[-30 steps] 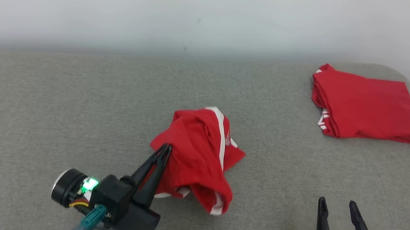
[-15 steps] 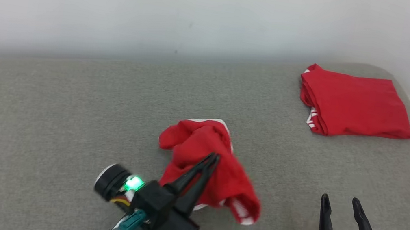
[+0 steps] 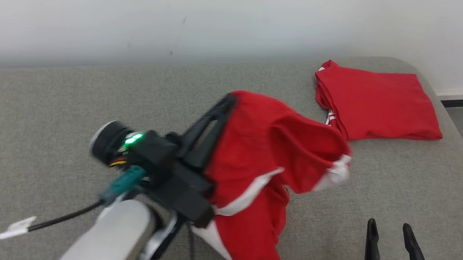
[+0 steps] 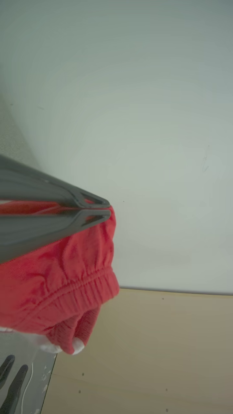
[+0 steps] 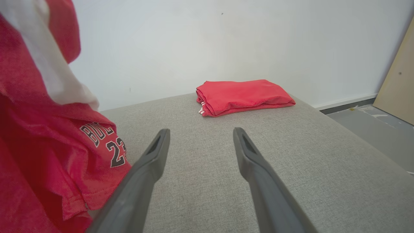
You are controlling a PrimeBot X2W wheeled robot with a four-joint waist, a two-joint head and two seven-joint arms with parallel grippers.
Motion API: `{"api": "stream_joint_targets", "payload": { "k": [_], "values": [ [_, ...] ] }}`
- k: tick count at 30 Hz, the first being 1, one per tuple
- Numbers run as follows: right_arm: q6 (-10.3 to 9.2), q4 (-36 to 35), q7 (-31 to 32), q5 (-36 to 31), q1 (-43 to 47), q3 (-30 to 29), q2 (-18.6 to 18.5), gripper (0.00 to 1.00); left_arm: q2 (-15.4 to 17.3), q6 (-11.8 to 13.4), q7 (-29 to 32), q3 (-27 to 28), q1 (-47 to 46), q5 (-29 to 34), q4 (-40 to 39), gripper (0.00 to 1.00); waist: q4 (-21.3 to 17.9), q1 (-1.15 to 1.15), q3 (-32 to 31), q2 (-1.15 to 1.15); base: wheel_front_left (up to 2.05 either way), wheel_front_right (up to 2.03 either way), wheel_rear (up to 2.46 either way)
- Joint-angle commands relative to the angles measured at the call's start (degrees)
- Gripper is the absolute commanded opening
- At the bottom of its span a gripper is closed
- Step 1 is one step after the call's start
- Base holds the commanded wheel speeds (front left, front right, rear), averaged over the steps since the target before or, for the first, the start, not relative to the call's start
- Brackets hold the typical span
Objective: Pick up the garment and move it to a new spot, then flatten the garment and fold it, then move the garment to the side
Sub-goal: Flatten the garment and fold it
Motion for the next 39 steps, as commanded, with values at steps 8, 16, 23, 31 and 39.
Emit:
{"api": "stream_joint_targets", "payload": {
  "k": [8, 16, 23, 31, 39],
  "values": [
    [-0.16, -0.31, -0.30, -0.06, -1.04, -0.33, 0.13, 1.00, 6.19, 2.60, -3.05, 10.17, 8.55, -5.62, 11.13, 0.00, 1.61, 0.00, 2.84, 0.00, 0.00, 0.00, 0.00],
    [-0.16, -0.29, 0.09, -0.50, -1.66, -0.12, 0.12, 1.00, 7.65, 3.51, -3.57, 18.60, 11.66, -6.56, 16.75, 0.25, 3.02, 0.00, 3.86, 0.00, 0.00, 0.00, 0.00],
    [-0.16, 0.10, -0.06, -0.36, -1.43, -0.45, 0.13, 1.00, 6.31, 3.90, -3.52, 22.74, 13.69, -1.59, 11.74, 1.00, 4.53, 0.00, 3.20, 0.00, 0.00, 0.00, 0.00],
    [-0.16, 0.70, -0.31, 0.45, -0.09, -0.19, 0.13, 1.00, 5.71, 0.23, -2.89, 18.24, 18.21, 3.93, 6.00, 1.00, 6.13, 0.00, 1.71, 0.00, 0.00, 0.00, 0.00],
    [-0.16, 1.39, -1.21, 1.43, -0.85, 0.59, 0.13, 1.00, 5.87, -1.50, 1.64, 13.66, 21.22, 4.18, 6.77, 1.00, 5.24, 0.00, 3.68, 0.00, 0.00, 0.00, 0.00]
  ]
}}
